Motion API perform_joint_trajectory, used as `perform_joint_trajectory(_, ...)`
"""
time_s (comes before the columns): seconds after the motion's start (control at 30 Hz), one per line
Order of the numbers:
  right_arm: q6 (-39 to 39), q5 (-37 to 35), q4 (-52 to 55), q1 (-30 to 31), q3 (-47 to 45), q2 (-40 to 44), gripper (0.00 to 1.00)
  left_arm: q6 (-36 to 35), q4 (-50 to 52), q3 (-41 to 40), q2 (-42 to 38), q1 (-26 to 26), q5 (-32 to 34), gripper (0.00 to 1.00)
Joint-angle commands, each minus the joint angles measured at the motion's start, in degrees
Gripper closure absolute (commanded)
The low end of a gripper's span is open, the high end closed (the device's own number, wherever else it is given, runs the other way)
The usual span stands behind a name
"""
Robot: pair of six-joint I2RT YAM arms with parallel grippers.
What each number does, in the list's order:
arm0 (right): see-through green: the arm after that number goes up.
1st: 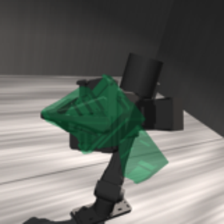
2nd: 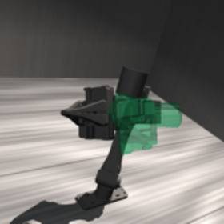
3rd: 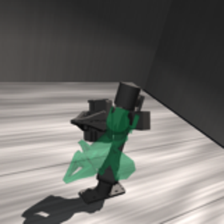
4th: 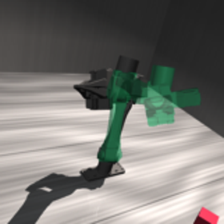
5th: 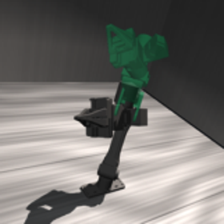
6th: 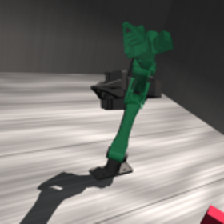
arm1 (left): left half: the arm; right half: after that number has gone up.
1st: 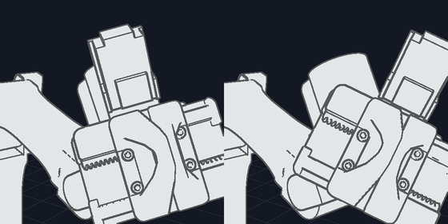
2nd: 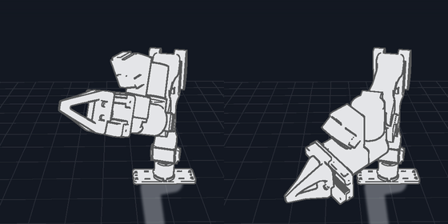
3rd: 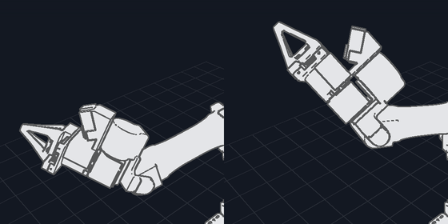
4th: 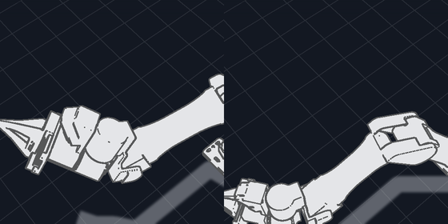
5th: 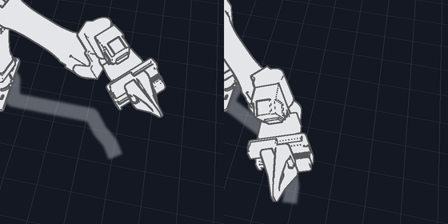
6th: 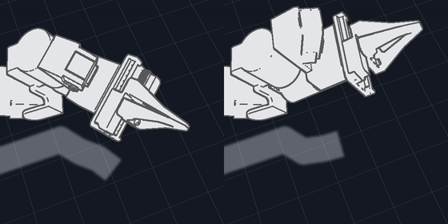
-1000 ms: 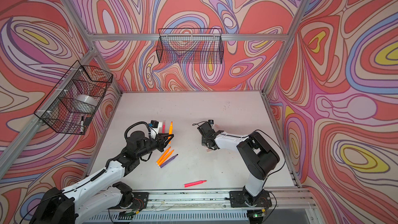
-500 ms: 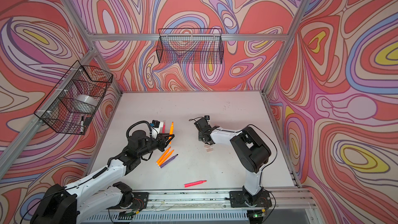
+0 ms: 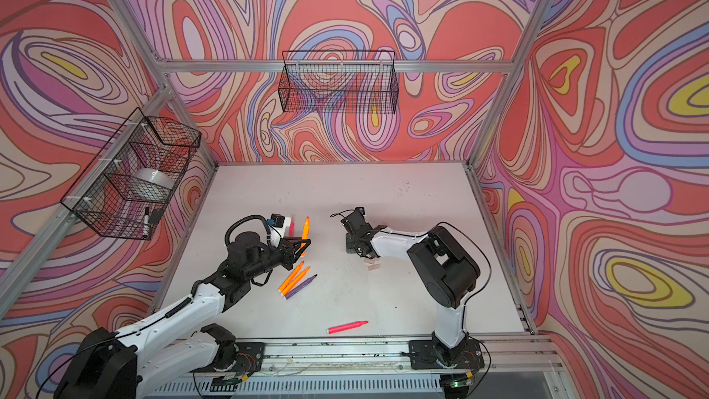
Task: Insert pens into pen caps
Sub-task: Move the pen cap to the center of the table.
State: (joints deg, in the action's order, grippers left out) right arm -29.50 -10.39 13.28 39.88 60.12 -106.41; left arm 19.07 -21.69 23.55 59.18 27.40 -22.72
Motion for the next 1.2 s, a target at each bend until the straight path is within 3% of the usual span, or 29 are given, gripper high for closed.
perform_joint_trajectory(0.0,1.27,1.51,2.51,3.72,0.95,-0.71,0.88,-0.44,-0.98,1.29,-0.33,0.03,-0.57,1.0)
perform_joint_trajectory(0.37,1.5,-1.89,4.61,7.27,-4.26,4.48,0.52,-0.4,-0.59,0.62,-1.96,0.09,-0.08,1.0)
perform_joint_trajectory(0.53,0.86,-3.9,5.87,7.65,-5.03,4.37,0.54,0.14,-1.49,0.41,-1.7,0.02,-0.24,1.0)
perform_joint_trajectory(0.67,-0.78,-7.16,7.9,7.62,-3.57,2.37,0.65,0.44,-1.56,0.52,-1.6,0.04,-0.61,1.0)
perform_joint_trajectory(1.17,-1.88,-11.68,7.13,6.65,0.28,-1.6,0.65,0.27,-1.44,0.26,-2.17,0.02,-0.52,1.0)
